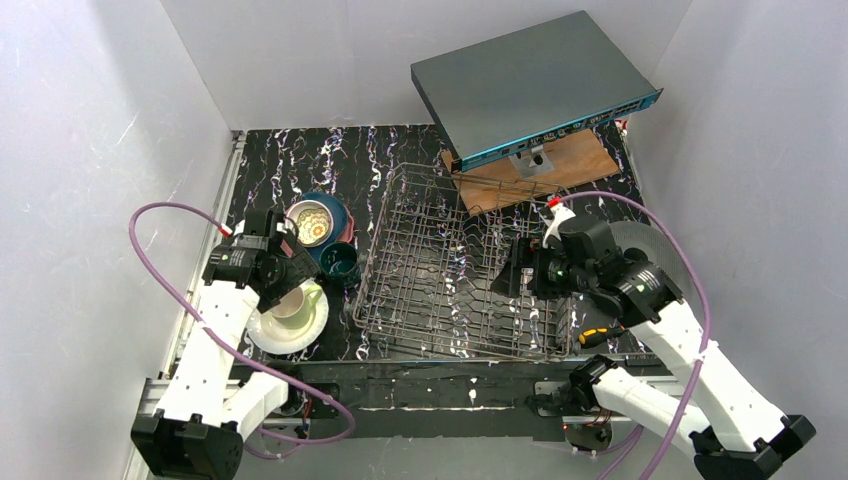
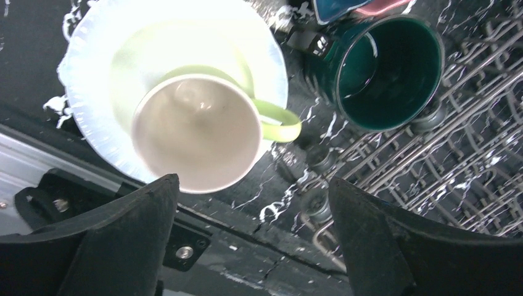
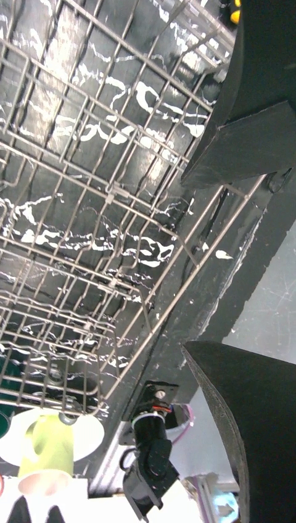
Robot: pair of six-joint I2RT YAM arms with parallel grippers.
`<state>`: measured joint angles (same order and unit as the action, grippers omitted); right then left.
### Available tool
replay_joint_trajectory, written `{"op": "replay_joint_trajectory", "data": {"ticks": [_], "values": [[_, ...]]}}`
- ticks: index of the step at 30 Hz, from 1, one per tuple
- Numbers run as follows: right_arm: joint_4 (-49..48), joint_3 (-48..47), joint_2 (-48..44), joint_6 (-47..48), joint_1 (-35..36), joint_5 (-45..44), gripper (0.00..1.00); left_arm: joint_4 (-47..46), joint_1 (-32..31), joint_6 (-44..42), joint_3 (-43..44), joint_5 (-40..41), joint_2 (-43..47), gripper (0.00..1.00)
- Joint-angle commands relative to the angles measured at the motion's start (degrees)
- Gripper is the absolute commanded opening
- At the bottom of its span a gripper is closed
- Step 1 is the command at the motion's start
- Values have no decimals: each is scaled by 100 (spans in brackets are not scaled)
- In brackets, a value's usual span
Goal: Load the mixed dishes into the dish rack
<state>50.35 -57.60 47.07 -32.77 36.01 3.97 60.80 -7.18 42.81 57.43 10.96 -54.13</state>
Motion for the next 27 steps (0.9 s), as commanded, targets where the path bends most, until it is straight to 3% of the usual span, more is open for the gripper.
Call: {"op": "replay_joint_trajectory", "data": {"ticks": [1,5,8,9,27], "values": [[-377,-179,464,51,-26,732,100,-535,41,132,-153,126,-375,80],[-489,-147,609,57,-24,1097,100,-578,54,180,-45,530,-942,65],[-574,-84,548,61,-24,1044,100,-650,96,210,-52,875,-1088,43],[-578,-72,521,54,-30,1034,100,-691,102,229,-72,944,-1095,41],[-702,176,403,-4,-24,1006,100,-1115,120,230,-715,811,-1406,42]]}}
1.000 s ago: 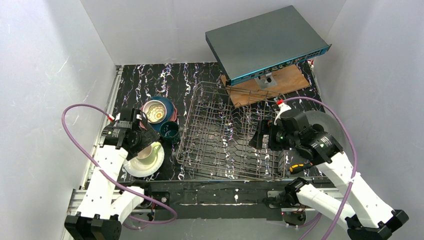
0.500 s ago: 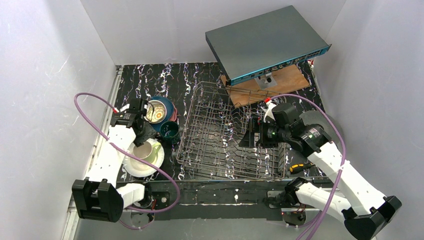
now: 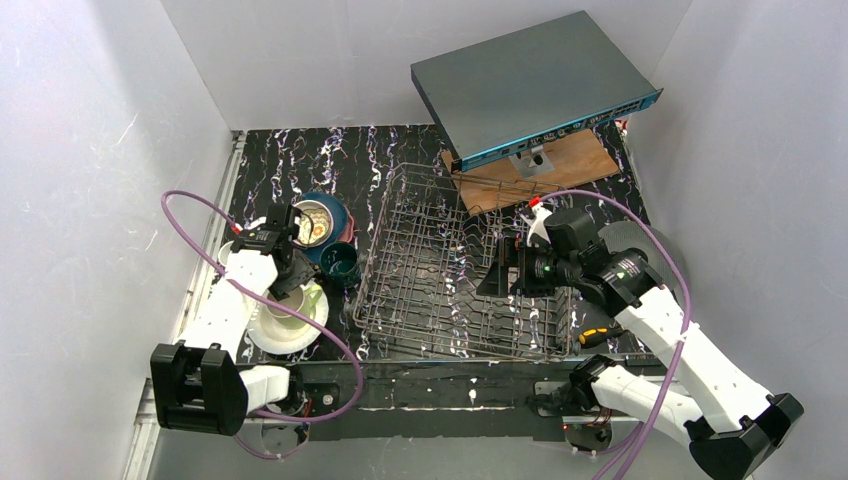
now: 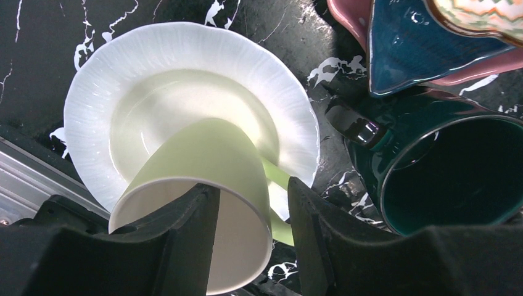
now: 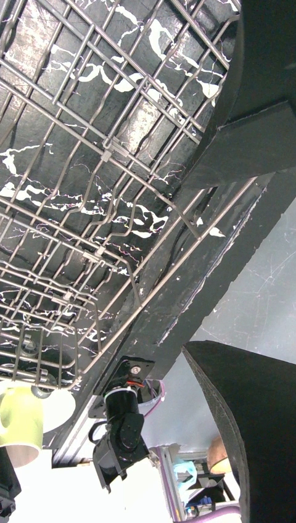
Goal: Load the mixed dishes into the dish rack
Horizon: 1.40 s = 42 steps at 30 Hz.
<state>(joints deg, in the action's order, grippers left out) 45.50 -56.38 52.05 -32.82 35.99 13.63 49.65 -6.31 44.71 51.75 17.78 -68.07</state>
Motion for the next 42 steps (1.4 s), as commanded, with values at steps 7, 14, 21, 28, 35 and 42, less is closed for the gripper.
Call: {"op": "replay_joint_trajectory", "data": {"ticks": [7,14,21,28,35,42], "values": [[-302,144,-48,-31,-21,27,100,-17,33,79,-294,120,37,32],[-272,127,17,-38,-27,2,100,257,32,-10,-150,337,204,12],[-238,120,-17,5,-22,-96,100,965,33,-260,594,547,891,0],[-335,94,15,80,-26,241,100,1216,33,-651,1311,-169,1796,0],[-1868,771,-446,-423,-18,1887,100,-630,33,-795,889,-2727,3418,0],[-5353,1935,-457,-2807,552,2727,100,-3969,33,509,-541,-4701,4327,0]]}}
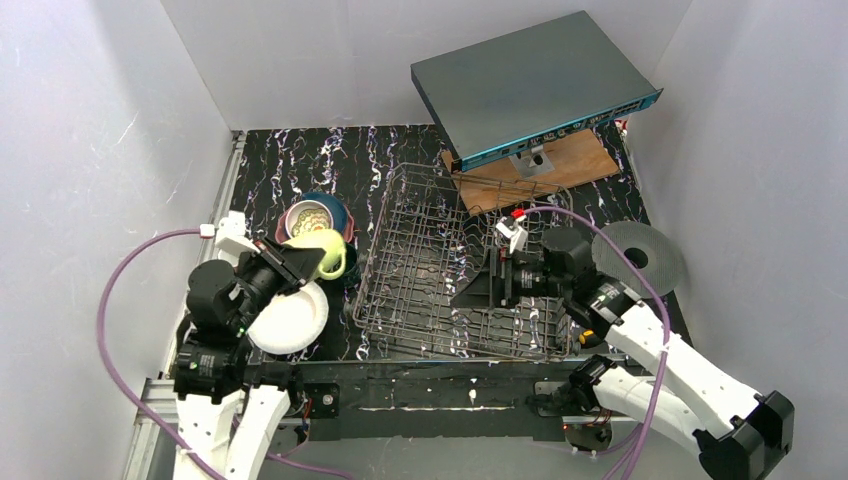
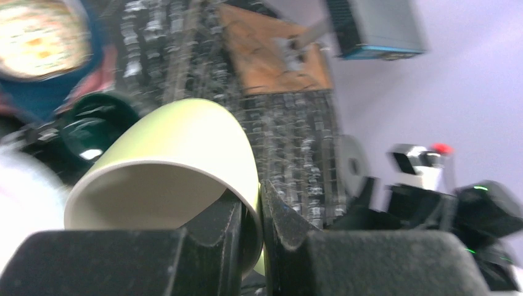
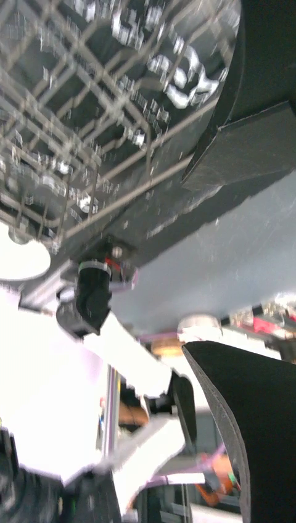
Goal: Load the mixed dishes into the dish rack
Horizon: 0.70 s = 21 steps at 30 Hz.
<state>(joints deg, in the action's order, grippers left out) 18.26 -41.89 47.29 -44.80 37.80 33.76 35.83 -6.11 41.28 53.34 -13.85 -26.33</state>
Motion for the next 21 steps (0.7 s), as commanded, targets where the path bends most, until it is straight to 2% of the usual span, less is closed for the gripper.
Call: {"op": "replay_joint_trajectory", "data": {"ticks": [1,3,9,13,19,21], "values": [[-3037,580,100,-1924,589,585,100,-3145,6,1143,-974,-1705,246,0],[-3437,597,269,-2340,914,220,100,-4006,-5,1413,-1368,-1840,447,0],[-4169,153,966,-3371,1722,-921,100,-4357,-4,1036,-1796,-1784,1058,0],[-4055,-633,1641,-3514,1930,-1035,100,-4938,-5,1342,-2207,-1895,1343,0],[-3867,-1545,2410,-3789,2133,-1161,100,-4385,-4,870,-2206,-2345,1468,0],[-3664,-1790,2597,-3815,2266,-1251,94,-4228,-4,783,-2217,-2333,1564,0]]}}
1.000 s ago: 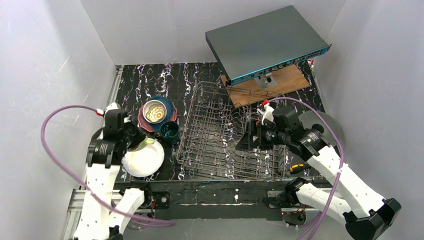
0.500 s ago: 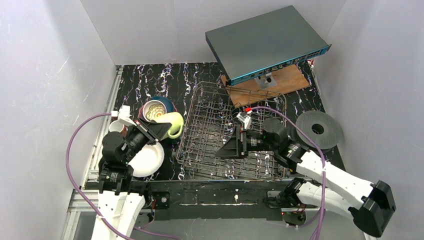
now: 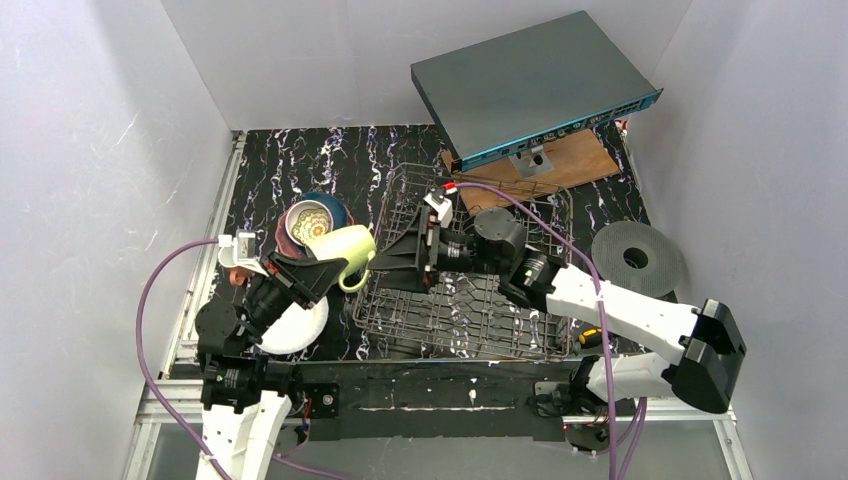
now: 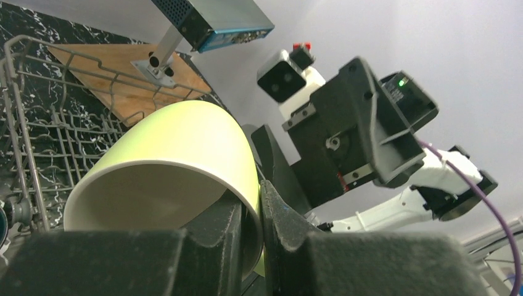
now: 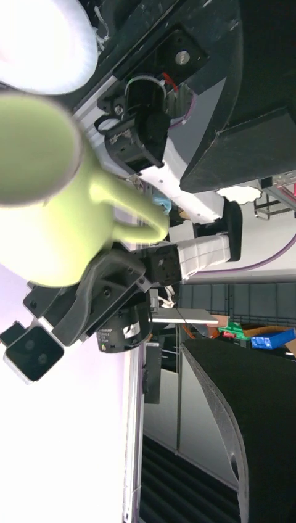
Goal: Load the mixed dishes into the dish rack
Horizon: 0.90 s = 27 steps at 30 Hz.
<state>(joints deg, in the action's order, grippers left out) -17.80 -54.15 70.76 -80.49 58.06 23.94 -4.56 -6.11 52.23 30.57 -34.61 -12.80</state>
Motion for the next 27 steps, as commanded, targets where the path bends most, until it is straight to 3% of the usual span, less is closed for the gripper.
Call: {"op": "replay_joint_trajectory", "data": {"ticks": [1,5,7,8,15,21,27], "values": [[103,-698,372,-294,300,-279,90,-142,-4,-321,53,-234,254,0],[-109,-828,867,-533,434,-63,76,-202,-7,-218,29,-238,334,0],[-178,-861,1042,-666,481,13,61,-155,-4,-256,71,-262,352,0],[-190,-888,1101,-699,496,40,58,-121,-4,-279,92,-273,363,0],[88,-936,1043,-375,544,-126,63,45,-4,-349,250,-282,356,0],[121,-876,1078,-416,548,-349,50,-27,-4,-238,251,-385,340,0],[-236,-861,1183,-576,549,-435,44,-54,-4,-121,178,-323,543,0]]}}
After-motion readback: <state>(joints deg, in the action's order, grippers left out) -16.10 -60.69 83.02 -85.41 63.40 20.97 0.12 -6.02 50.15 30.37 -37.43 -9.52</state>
